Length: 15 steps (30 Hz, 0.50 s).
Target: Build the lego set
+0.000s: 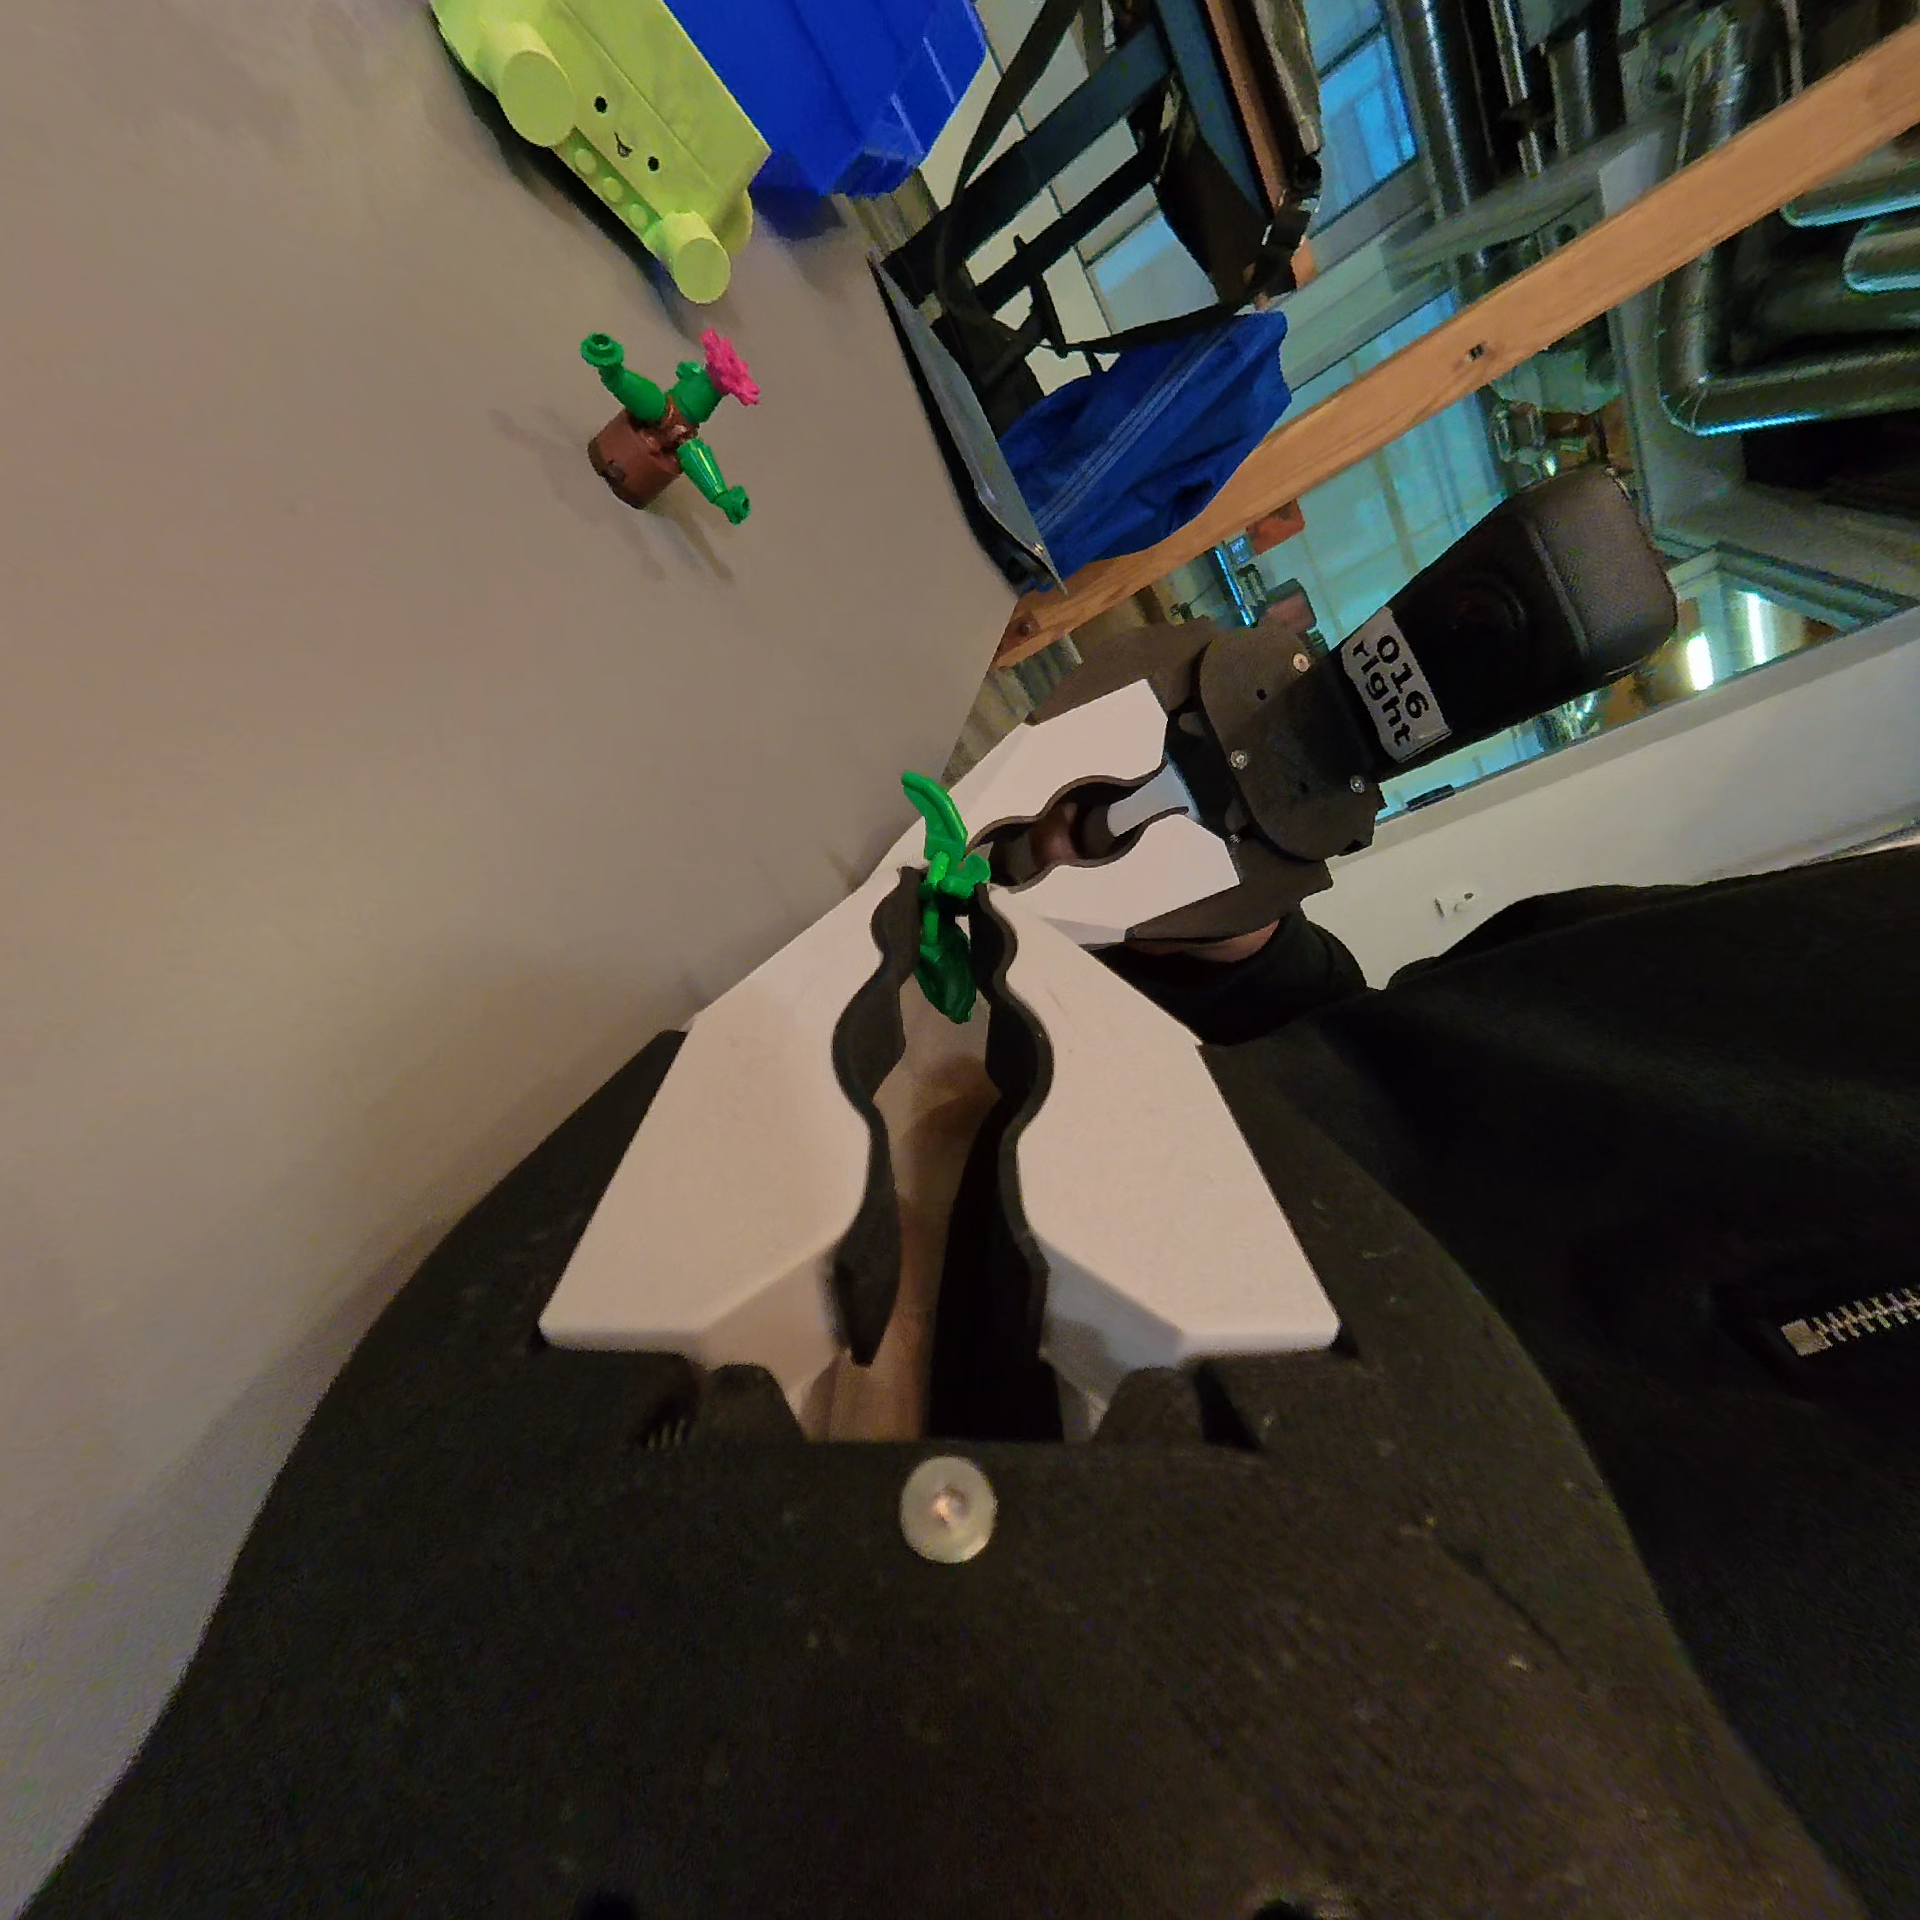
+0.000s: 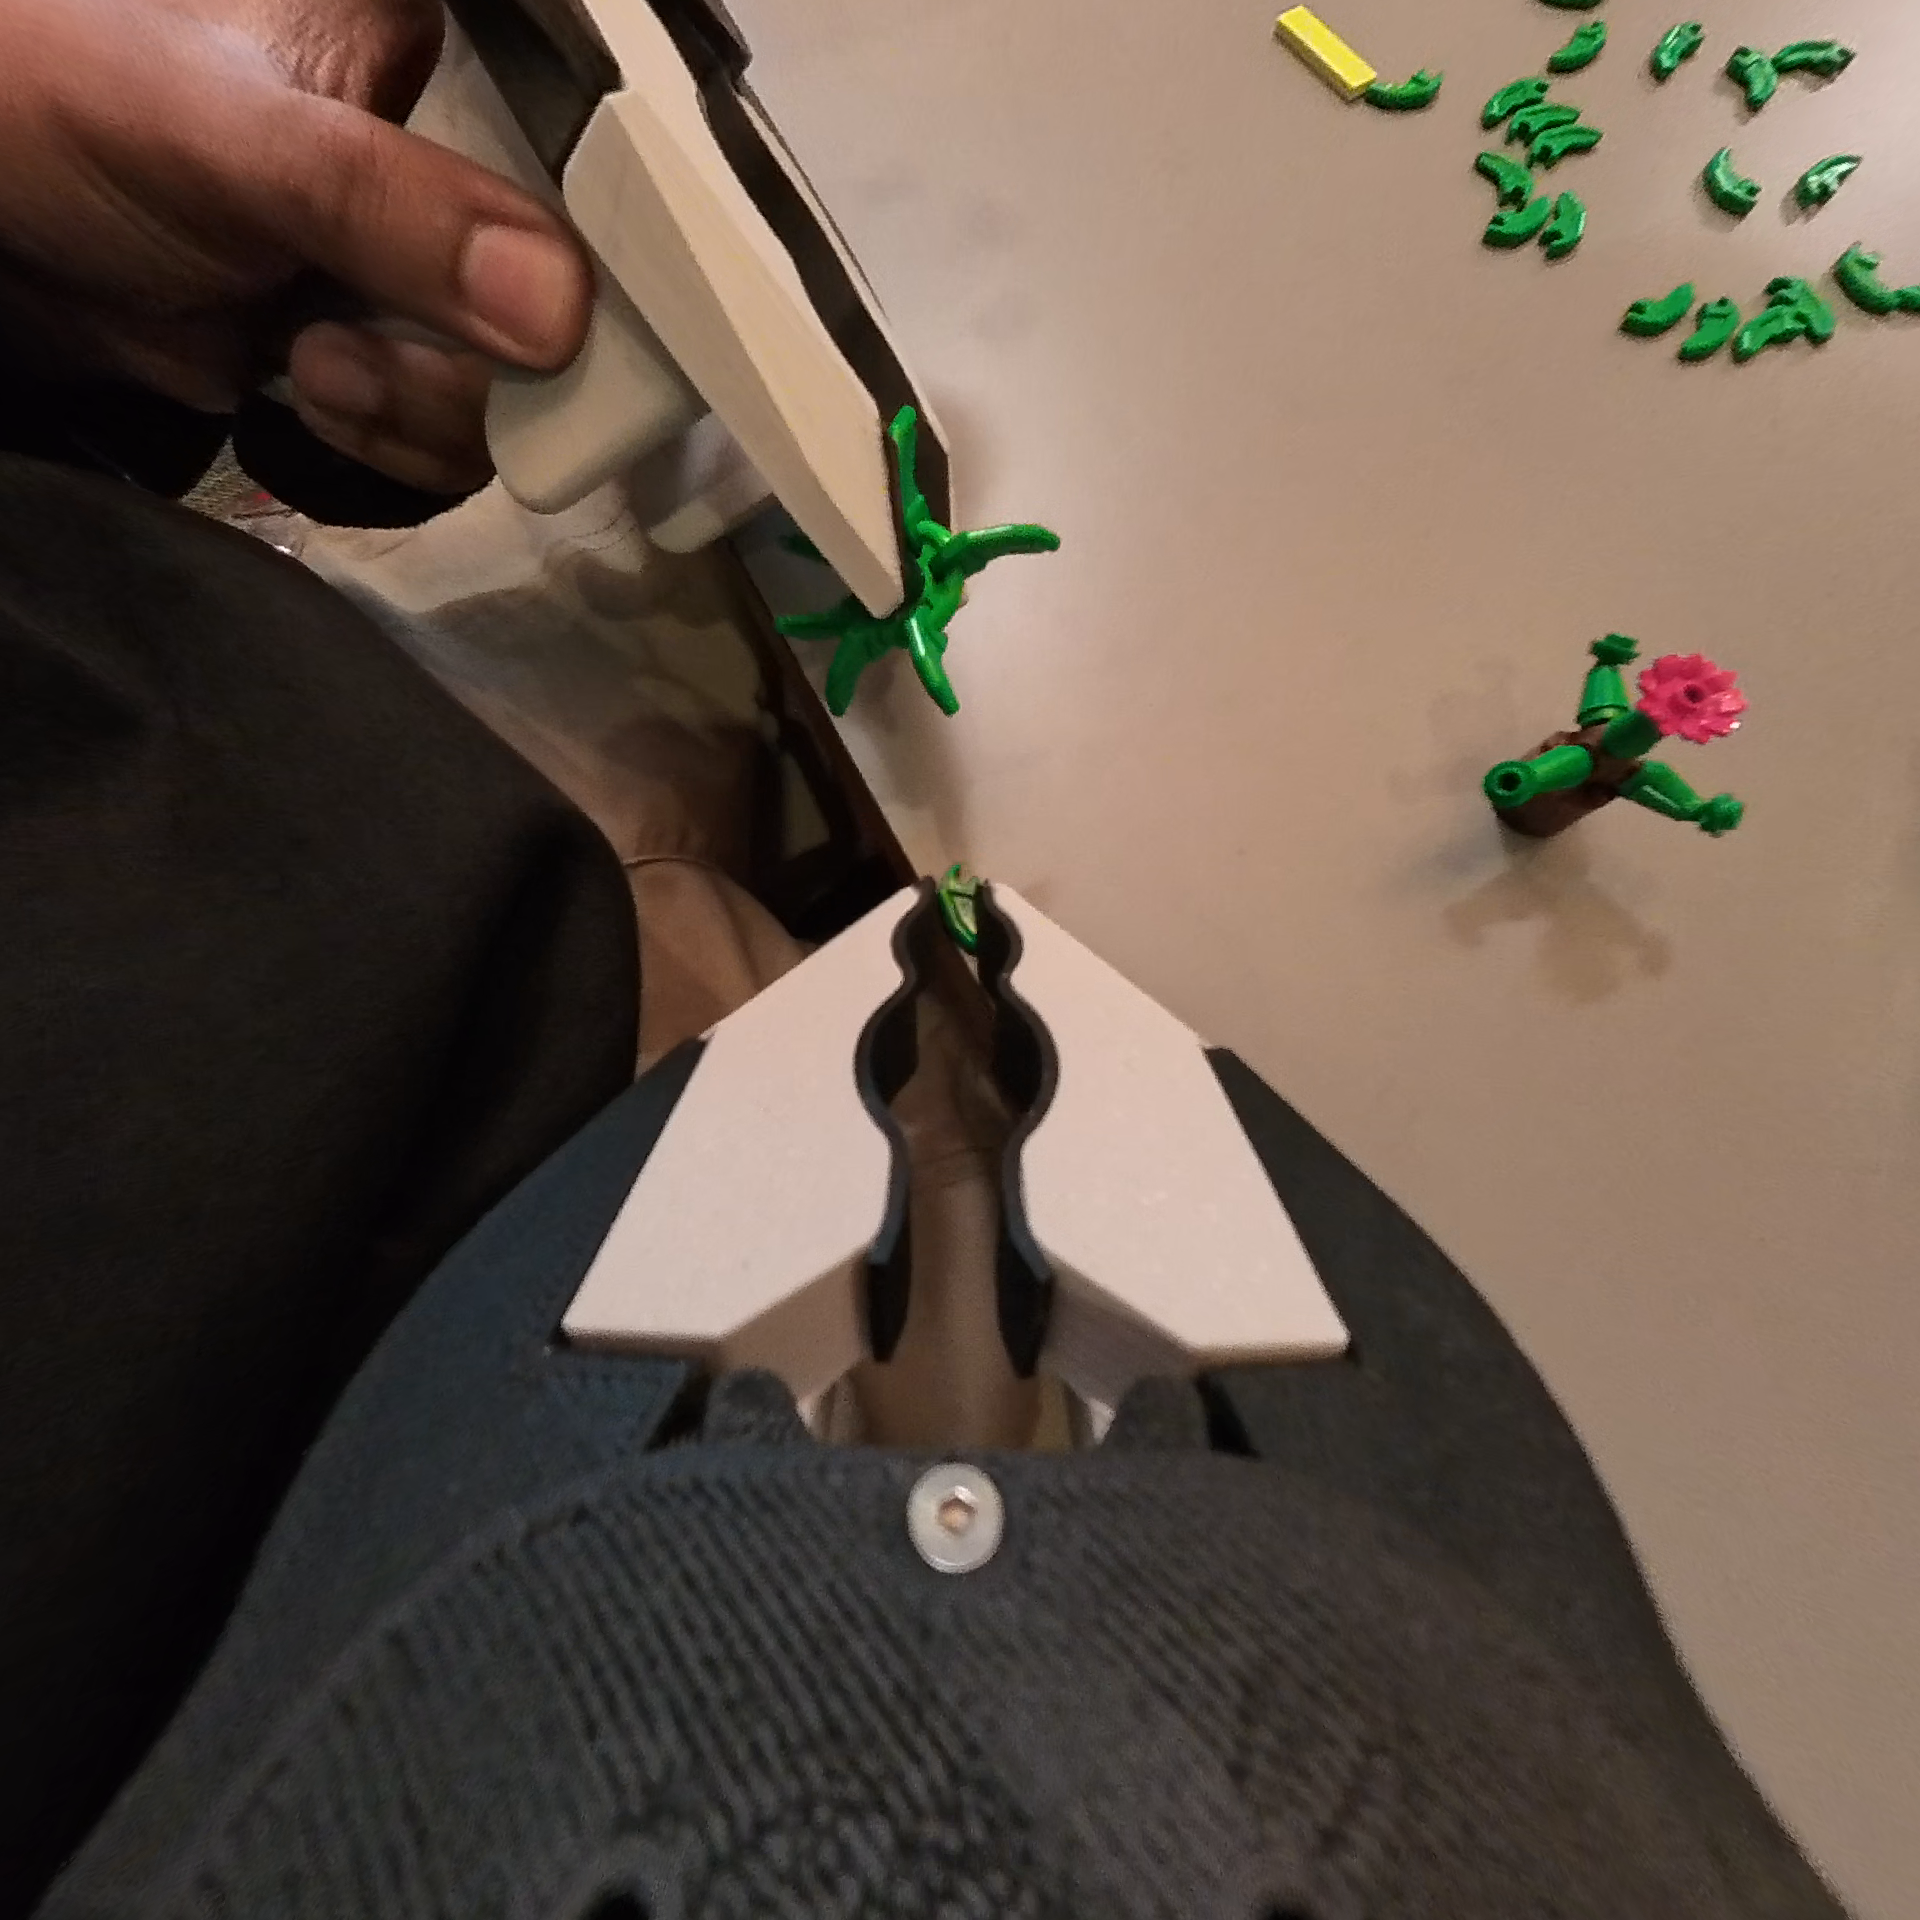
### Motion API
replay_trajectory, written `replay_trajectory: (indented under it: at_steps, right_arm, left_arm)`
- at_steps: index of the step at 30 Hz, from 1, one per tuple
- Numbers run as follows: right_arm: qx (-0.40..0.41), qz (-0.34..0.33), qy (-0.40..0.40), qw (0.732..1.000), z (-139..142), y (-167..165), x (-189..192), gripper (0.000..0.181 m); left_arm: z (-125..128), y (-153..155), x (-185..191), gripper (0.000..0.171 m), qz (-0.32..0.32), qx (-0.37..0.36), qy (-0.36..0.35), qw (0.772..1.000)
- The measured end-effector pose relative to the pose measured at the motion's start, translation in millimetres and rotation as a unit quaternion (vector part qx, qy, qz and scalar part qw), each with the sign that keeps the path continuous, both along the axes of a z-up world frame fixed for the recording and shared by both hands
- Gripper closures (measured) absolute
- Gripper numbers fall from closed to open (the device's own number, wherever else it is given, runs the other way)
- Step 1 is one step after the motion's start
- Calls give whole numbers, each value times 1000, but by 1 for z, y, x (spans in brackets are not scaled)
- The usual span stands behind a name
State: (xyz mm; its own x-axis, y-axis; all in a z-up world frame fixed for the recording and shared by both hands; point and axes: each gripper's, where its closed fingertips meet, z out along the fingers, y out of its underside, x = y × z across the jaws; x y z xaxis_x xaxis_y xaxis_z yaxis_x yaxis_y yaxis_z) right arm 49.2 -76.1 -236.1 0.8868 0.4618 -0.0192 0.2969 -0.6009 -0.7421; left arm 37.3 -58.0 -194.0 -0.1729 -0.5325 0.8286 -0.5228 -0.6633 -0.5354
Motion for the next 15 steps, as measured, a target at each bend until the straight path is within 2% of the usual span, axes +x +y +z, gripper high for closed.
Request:
replay_trajectory:
  at_steps: [9, 15]
  right_arm:
    - [16, -19, 5, 1000, 4, -3, 6, 164]
    - [62, -61, 53, 995, 22, -15, 21, 155]
  left_arm:
    - [0, -2, 0, 166, 0, 18, 5, 1000]
    - [-7, -19, 0, 166, -29, 79, 28, 996]
